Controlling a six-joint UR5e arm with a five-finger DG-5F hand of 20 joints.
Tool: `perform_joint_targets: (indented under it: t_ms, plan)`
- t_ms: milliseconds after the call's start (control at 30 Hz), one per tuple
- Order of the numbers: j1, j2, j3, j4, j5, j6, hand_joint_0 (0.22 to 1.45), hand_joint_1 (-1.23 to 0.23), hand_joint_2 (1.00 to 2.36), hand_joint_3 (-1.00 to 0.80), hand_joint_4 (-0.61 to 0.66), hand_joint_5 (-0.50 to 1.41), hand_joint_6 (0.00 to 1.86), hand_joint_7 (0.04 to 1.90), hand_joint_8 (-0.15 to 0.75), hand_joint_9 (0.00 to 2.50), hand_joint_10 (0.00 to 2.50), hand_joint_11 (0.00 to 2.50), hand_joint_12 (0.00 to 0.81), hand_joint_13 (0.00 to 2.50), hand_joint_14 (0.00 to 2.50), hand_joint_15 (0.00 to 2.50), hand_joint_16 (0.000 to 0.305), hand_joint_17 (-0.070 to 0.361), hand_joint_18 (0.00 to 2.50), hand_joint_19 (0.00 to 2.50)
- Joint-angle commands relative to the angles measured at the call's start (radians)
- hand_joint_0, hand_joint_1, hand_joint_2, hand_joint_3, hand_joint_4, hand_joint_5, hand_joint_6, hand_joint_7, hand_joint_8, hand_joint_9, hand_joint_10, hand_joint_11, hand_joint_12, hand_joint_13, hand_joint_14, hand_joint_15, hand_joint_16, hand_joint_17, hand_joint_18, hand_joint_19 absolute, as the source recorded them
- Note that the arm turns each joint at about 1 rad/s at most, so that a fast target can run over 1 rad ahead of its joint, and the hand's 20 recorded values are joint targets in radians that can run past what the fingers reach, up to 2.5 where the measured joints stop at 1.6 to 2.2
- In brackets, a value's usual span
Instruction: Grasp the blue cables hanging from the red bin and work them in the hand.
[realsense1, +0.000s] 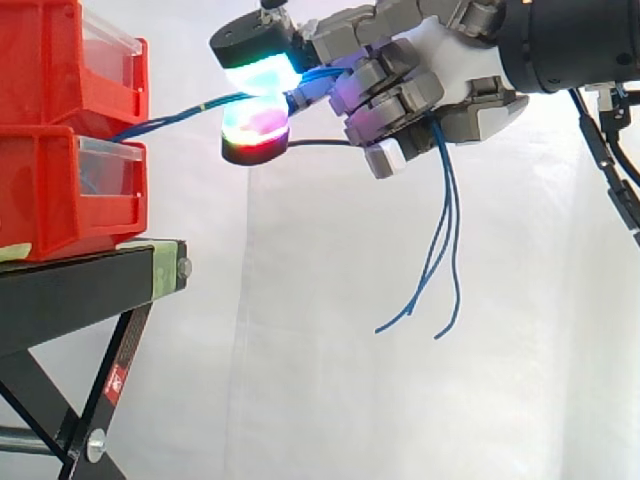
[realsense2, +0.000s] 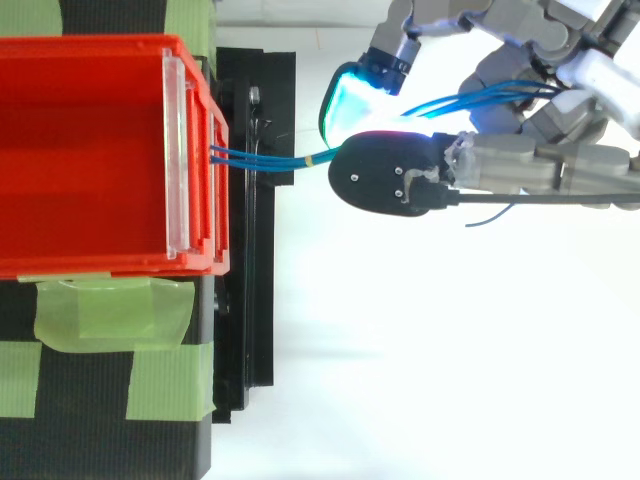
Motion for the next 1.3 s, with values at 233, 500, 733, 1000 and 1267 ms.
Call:
perform_joint_targets:
  t_ms: [233, 500, 733, 1000, 1267]
  plan:
    - [-0.001, 0.000, 0.001, 0.006, -0.003, 0.000, 1.05, -0.64, 1.00, 0.22, 0.28, 0.25, 0.43, 1.20, 0.455, 1.81, 2.50, 2.50, 0.533, 1.89, 2.50, 1.40, 0.203, 0.153, 2.50, 0.76]
    - [0.000, 0.000, 0.000, 0.006, -0.003, -0.002, 1.09, -0.60, 1.07, 0.40, 0.32, 0.43, 0.07, 1.33, 0.455, 1.81, 2.50, 2.50, 0.533, 1.89, 2.50, 1.40, 0.203, 0.153, 2.50, 0.76]
    - [0.000, 0.000, 0.001, 0.004, -0.003, -0.002, 0.93, -0.63, 1.02, -0.20, 0.47, 0.45, 0.02, 1.08, 0.455, 1.81, 2.50, 2.50, 0.533, 1.89, 2.50, 1.40, 0.203, 0.153, 2.50, 0.76]
    - [0.000, 0.000, 0.001, 0.017, -0.003, -0.002, 1.02, -0.64, 1.01, 0.15, 0.46, 0.43, 0.02, 0.96, 0.455, 1.81, 2.50, 2.50, 0.533, 1.89, 2.50, 1.40, 0.203, 0.153, 2.50, 0.76]
    - [0.000, 0.000, 0.001, 0.044, -0.006, -0.003, 1.09, -0.62, 1.01, 0.21, 0.43, 0.40, 0.02, 0.96, 0.455, 1.81, 2.50, 2.50, 0.533, 1.89, 2.50, 1.40, 0.203, 0.153, 2.50, 0.76]
